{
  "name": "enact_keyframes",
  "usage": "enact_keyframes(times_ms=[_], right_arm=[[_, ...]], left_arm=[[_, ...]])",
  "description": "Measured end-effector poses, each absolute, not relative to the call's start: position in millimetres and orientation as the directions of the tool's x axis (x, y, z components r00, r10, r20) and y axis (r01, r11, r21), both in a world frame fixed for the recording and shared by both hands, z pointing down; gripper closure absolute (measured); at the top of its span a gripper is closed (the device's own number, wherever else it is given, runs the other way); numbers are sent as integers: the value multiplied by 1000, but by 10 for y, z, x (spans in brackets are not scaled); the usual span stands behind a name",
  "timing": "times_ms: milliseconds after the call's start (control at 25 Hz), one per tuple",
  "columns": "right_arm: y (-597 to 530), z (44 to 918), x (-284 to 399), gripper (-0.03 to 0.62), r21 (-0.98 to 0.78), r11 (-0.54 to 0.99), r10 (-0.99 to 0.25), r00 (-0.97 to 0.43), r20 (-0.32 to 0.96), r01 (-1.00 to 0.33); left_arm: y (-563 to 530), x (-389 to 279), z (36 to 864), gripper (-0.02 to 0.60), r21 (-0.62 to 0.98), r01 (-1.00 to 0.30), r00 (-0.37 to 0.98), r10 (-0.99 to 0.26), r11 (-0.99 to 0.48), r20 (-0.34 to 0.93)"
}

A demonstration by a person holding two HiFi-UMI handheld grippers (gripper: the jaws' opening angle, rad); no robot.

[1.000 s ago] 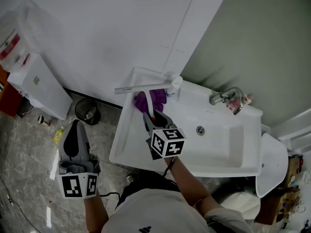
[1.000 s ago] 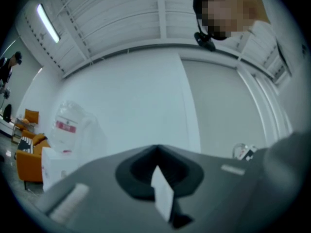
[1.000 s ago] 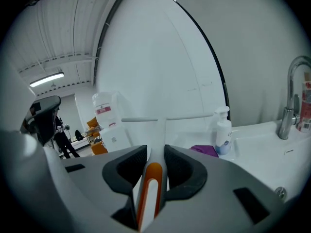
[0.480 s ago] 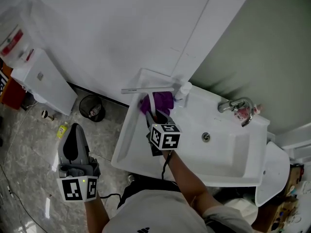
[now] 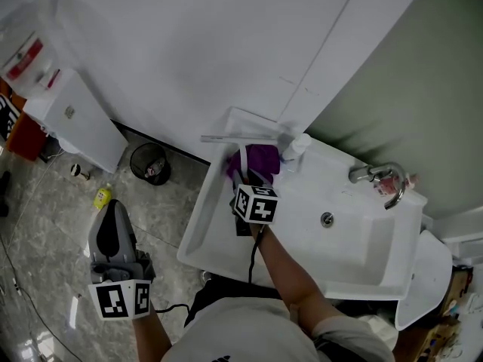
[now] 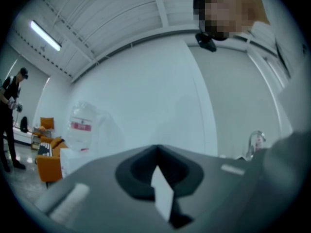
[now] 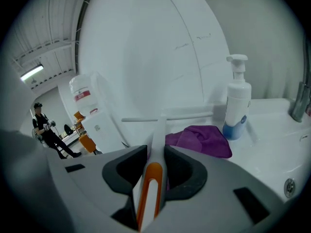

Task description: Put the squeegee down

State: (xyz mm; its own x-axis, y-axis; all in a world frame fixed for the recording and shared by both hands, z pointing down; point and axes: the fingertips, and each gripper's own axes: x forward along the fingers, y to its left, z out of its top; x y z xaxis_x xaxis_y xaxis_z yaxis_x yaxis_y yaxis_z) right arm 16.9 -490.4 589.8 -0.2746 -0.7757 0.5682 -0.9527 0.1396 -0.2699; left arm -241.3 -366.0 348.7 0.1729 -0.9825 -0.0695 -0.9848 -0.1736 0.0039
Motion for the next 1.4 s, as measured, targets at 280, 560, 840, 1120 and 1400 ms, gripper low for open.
enact_keyframes(times_ms=[280, 560, 840, 1120, 1400], right_arm=[[-4998, 6044, 226, 482, -267, 84, -767, -233, 598, -960], [-5043, 6184, 323, 482, -261, 34, -754, -196, 627, -965], [-5061, 6258, 337, 480, -260, 28, -746, -193, 637, -965], [-5042, 6246, 314, 471, -248, 58, -739, -209, 641, -967], [-4946, 6087, 309, 464, -233, 82, -764, -212, 610, -969]], left_arm=[[-3643, -2511, 3512, 574, -1, -990, 142, -988, -142, -53], [-3621, -2556, 3529, 574, -4, -992, 126, -991, -126, -43], [-3589, -2583, 3531, 575, -7, -994, 114, -993, -114, -39], [-3548, -2604, 3510, 574, -4, -993, 115, -992, -115, -45], [-3523, -2565, 3471, 574, -1, -990, 141, -988, -141, -63]])
